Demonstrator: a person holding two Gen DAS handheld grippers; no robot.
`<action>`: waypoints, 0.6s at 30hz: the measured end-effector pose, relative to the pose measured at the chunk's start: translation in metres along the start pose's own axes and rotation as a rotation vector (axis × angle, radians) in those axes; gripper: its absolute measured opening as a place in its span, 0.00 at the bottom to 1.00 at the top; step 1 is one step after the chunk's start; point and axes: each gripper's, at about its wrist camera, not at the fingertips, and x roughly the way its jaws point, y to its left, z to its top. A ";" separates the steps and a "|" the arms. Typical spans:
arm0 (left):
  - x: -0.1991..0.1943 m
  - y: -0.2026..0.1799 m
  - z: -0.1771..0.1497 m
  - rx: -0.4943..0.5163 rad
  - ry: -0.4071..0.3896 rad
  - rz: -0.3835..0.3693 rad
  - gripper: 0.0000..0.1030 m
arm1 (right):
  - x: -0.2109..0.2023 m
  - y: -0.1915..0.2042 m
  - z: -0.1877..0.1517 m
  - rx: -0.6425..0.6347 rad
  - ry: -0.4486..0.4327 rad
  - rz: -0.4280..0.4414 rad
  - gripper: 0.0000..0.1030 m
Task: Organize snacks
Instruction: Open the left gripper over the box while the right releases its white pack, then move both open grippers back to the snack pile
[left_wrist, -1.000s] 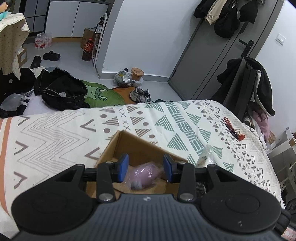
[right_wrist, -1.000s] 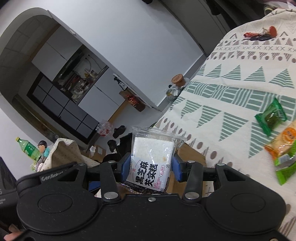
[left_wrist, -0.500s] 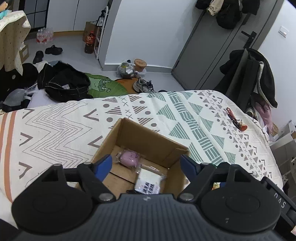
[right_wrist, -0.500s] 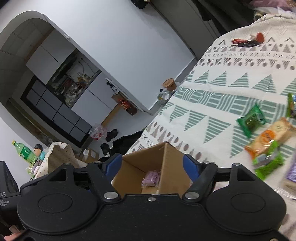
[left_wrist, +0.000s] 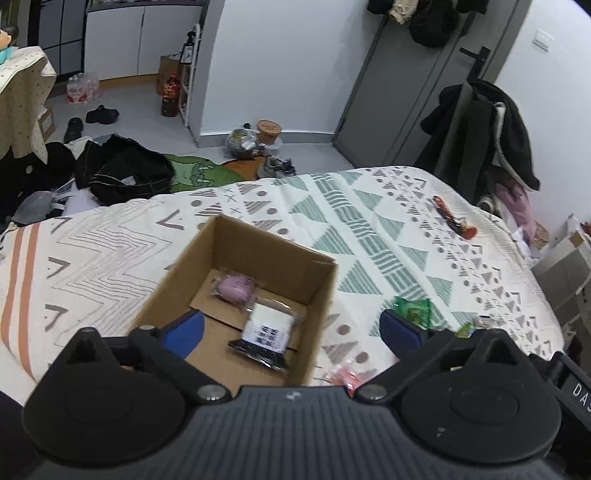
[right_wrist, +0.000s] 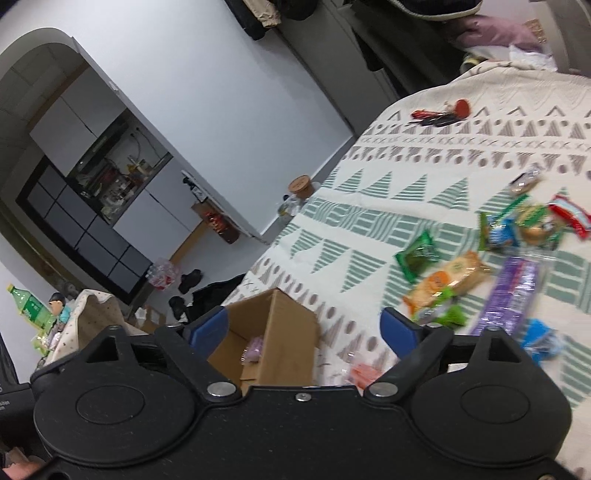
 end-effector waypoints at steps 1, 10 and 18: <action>-0.002 -0.003 -0.001 0.003 -0.002 -0.005 1.00 | -0.003 -0.002 0.000 -0.002 0.000 -0.007 0.89; -0.017 -0.033 -0.018 0.051 -0.024 -0.053 1.00 | -0.032 -0.029 0.003 0.030 -0.028 -0.046 0.92; -0.017 -0.061 -0.035 0.083 -0.006 -0.102 1.00 | -0.054 -0.065 -0.001 0.090 -0.038 -0.107 0.93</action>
